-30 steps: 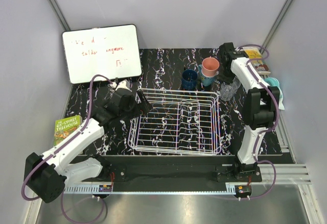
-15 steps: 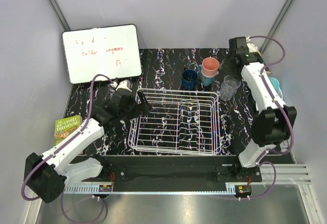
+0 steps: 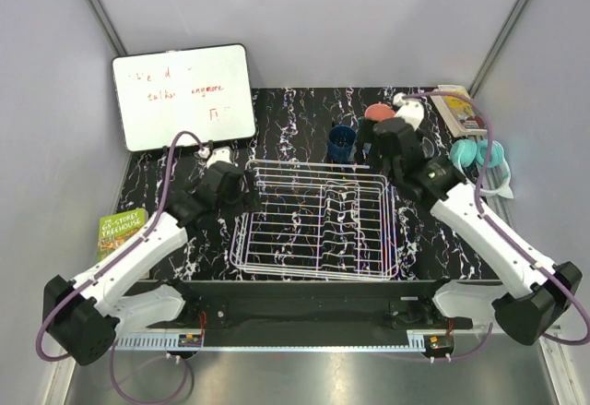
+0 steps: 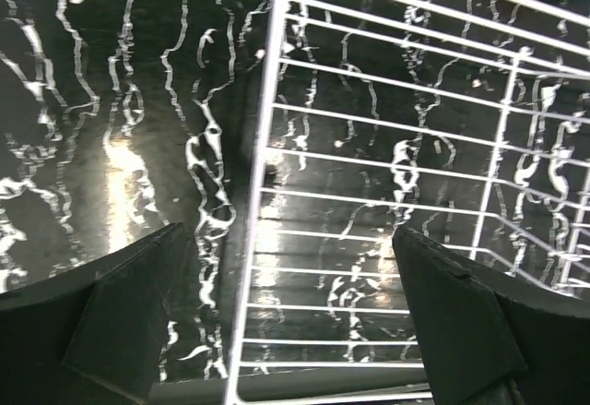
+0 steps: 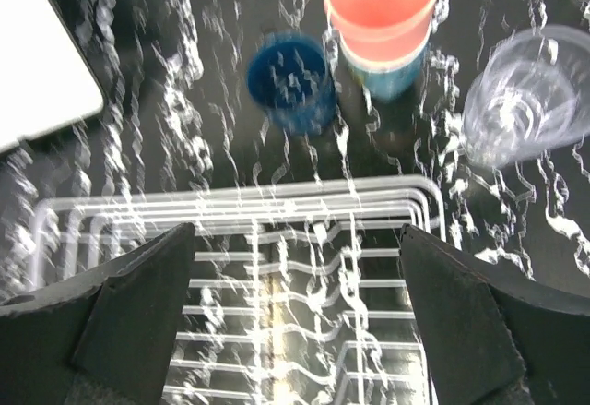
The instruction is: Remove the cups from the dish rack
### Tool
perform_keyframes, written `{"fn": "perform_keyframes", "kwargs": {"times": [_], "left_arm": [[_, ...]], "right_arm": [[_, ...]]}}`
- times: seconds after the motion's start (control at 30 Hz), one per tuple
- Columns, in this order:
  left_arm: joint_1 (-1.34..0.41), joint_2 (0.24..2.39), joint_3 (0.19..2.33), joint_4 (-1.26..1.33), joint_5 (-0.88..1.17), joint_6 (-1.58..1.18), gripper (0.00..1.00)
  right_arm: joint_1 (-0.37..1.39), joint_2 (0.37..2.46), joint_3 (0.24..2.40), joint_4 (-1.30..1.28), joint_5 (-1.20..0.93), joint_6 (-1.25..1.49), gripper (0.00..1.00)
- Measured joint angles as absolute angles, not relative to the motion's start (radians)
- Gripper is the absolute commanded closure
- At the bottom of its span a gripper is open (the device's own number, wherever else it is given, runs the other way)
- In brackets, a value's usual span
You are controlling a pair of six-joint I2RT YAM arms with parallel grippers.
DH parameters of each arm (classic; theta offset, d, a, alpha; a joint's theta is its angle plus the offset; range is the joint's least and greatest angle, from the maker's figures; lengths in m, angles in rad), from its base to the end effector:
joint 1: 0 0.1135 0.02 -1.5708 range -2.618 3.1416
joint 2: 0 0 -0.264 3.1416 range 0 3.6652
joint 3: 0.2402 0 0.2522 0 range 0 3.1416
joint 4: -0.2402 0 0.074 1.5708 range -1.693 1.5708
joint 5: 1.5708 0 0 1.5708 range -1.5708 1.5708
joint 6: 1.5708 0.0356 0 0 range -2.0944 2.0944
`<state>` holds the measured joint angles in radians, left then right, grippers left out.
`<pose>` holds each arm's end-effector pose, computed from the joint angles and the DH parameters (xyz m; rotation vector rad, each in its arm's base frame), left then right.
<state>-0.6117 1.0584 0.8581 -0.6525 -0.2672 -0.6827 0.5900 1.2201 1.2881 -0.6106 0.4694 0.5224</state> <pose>0.1805 -0.1151 0.2721 -0.2061 2.3943 -0.2857 0.2252 0.1314 0.3833 0.2060 2.0446 0.1937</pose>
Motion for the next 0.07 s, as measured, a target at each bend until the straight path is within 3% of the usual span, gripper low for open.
{"fn": "perform_keyframes", "kwargs": {"times": [0.07], "left_arm": [[-0.612, 1.048, 0.858, -0.665, -0.283, -0.673, 0.01]], "right_arm": [[0.652, 1.206, 1.235, -0.608, 0.508, 0.522, 0.0]]}}
